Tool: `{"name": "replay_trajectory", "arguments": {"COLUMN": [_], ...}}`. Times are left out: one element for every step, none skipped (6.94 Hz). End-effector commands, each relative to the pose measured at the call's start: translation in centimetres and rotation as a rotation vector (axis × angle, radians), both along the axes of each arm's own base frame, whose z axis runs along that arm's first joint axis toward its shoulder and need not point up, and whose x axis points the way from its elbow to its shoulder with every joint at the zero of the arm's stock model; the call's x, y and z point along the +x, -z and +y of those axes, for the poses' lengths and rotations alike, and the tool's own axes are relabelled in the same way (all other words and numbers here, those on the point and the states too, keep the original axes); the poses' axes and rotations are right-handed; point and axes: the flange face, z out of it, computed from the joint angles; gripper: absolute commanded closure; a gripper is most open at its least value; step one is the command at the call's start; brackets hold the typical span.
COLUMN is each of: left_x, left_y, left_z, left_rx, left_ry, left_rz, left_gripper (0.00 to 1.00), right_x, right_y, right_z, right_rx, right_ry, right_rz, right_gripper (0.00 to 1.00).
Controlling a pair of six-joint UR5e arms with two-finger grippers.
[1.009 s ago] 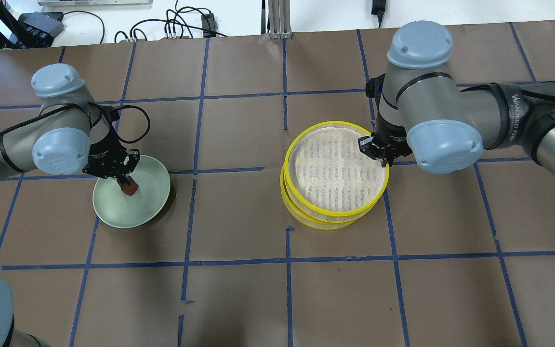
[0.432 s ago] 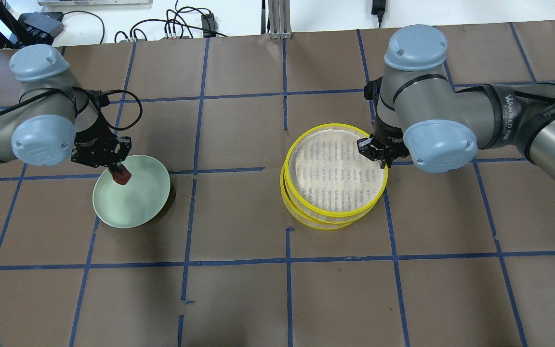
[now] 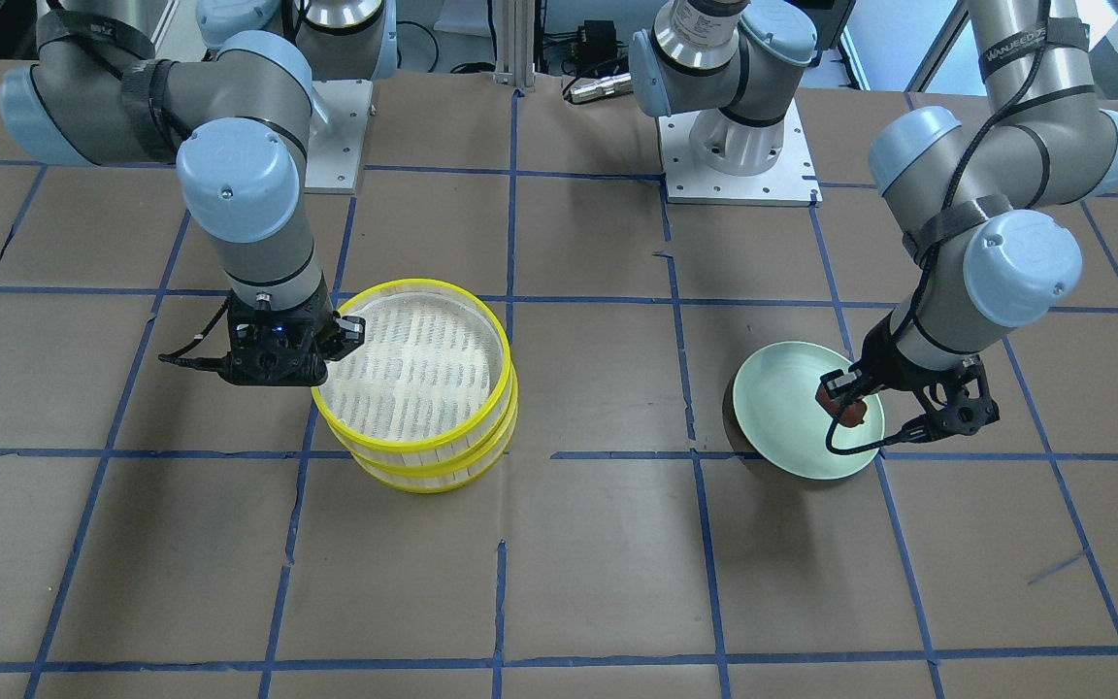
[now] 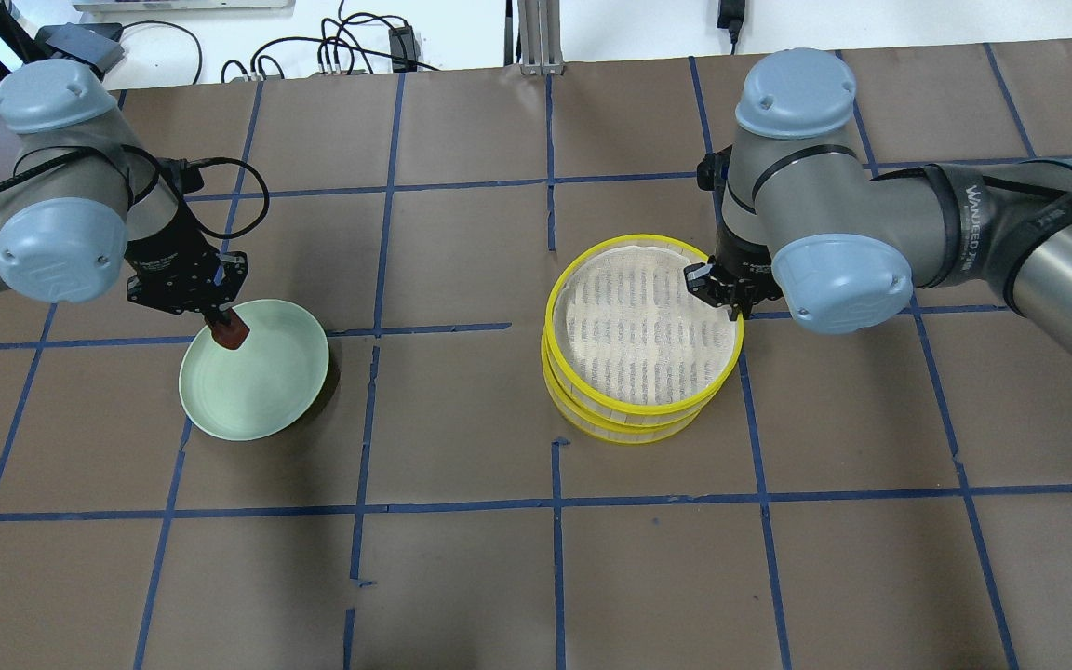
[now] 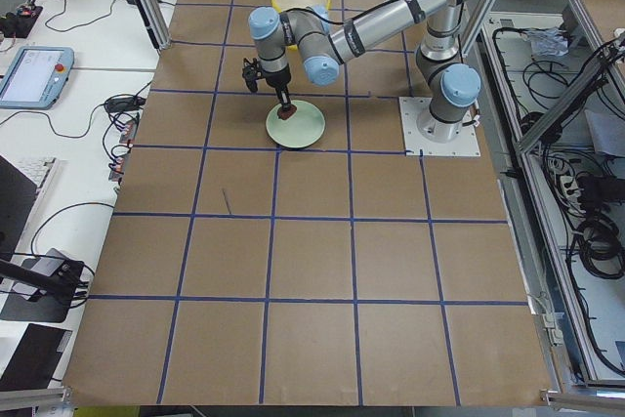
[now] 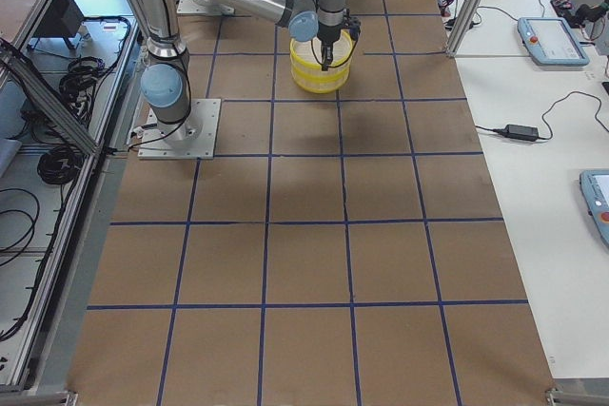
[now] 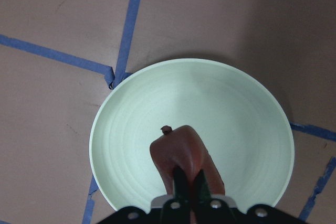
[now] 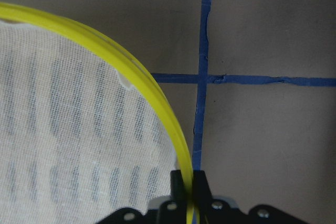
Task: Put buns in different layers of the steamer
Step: 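Grasp the red bun with the left gripper while the right holds the tier rim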
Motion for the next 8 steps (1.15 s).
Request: {"name": "replay_trajectory", "arguments": {"left_x": [0.01, 0.01, -0.01, 0.01, 0.0, 0.01, 0.01, 0.02], "left_y": [-0.06, -0.06, -0.06, -0.14, -0.08, -0.06, -0.06, 0.0], "left_z": [0.0, 0.0, -0.01, -0.07, -0.02, 0.0, 0.0, -0.04], "left_rx": [0.001, 0.001, 0.0, -0.003, -0.001, 0.0, 0.0, 0.0], "left_ry": [0.001, 0.001, 0.001, 0.001, 0.001, -0.001, -0.001, -0.001], "left_rz": [-0.001, -0.001, 0.001, 0.0, 0.0, -0.001, -0.001, -0.001], "left_gripper": [0.92, 0.92, 0.92, 0.92, 0.92, 0.92, 0.92, 0.92], "right_x": [0.16, 0.16, 0.25, 0.32, 0.33, 0.41, 0.42, 0.51], "right_y": [0.48, 0.57, 0.66, 0.89, 0.9, 0.98, 1.16, 1.33], "right_z": [-0.12, -0.13, -0.19, -0.16, -0.22, -0.21, -0.31, -0.39], "right_rx": [-0.002, 0.0, 0.001, 0.006, 0.006, 0.007, 0.01, 0.013], "right_ry": [-0.003, -0.003, -0.004, -0.006, -0.006, -0.007, -0.007, -0.009], "right_rz": [0.0, 0.0, 0.0, 0.001, 0.001, 0.001, 0.001, 0.001], "right_gripper": [0.93, 0.93, 0.93, 0.93, 0.92, 0.92, 0.92, 0.9]}}
